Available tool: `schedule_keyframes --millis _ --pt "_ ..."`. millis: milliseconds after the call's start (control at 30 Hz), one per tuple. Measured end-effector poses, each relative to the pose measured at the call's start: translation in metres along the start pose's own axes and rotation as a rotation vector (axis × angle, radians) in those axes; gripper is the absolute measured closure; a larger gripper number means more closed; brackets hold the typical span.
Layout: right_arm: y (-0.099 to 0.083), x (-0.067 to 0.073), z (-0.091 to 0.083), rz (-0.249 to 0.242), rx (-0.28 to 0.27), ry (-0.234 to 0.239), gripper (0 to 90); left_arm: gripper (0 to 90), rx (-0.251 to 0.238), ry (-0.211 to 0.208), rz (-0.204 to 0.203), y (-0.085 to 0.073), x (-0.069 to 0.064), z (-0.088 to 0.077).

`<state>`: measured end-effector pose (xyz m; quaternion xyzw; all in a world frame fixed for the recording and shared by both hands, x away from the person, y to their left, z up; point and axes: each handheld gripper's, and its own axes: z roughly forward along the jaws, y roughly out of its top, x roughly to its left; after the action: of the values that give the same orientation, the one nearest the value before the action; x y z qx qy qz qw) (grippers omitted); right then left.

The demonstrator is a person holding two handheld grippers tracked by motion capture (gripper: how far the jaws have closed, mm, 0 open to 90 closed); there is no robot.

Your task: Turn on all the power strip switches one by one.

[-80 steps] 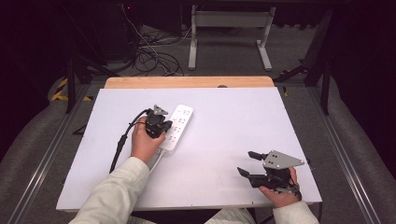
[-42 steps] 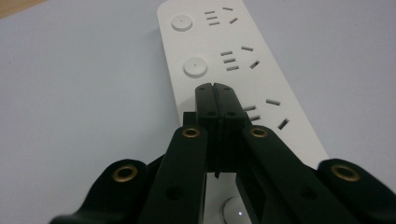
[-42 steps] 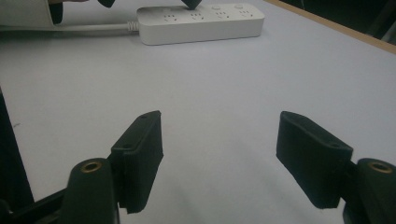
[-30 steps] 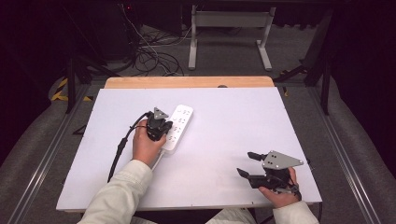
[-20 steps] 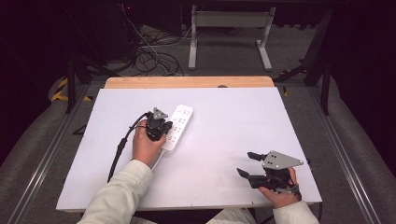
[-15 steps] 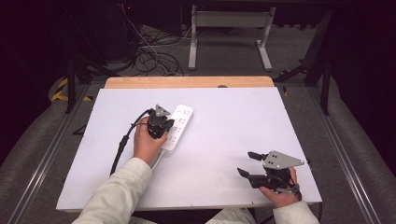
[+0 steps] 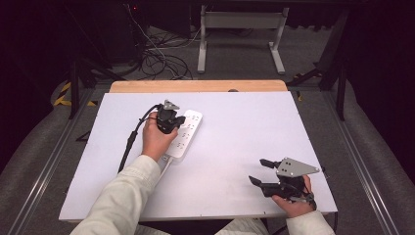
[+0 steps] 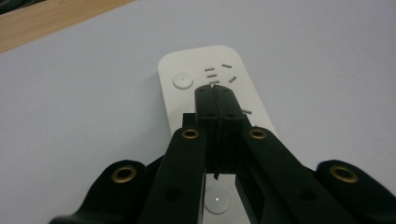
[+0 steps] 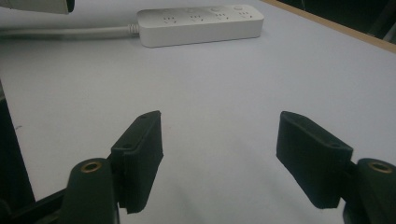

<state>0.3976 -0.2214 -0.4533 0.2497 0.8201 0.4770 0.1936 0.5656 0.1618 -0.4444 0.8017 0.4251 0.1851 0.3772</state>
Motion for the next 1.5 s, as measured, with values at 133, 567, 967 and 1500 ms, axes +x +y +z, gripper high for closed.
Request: schedule_keyframes --millis 133,567,967,1500 --pt "0.000 0.000 0.000 0.003 -0.002 0.001 32.1 90.0 0.018 0.014 0.004 -0.003 0.004 0.009" --pt "0.000 0.000 -0.001 0.003 -0.003 0.003 32.1 90.0 0.036 0.019 0.000 -0.006 0.003 0.015" --pt "0.000 0.000 -0.001 0.002 -0.002 0.006 32.1 90.0 0.025 0.043 -0.003 -0.008 0.001 0.017" --pt "-0.001 0.000 -0.001 -0.001 -0.002 0.010 32.0 90.0 0.014 0.052 0.008 -0.009 -0.005 0.020"
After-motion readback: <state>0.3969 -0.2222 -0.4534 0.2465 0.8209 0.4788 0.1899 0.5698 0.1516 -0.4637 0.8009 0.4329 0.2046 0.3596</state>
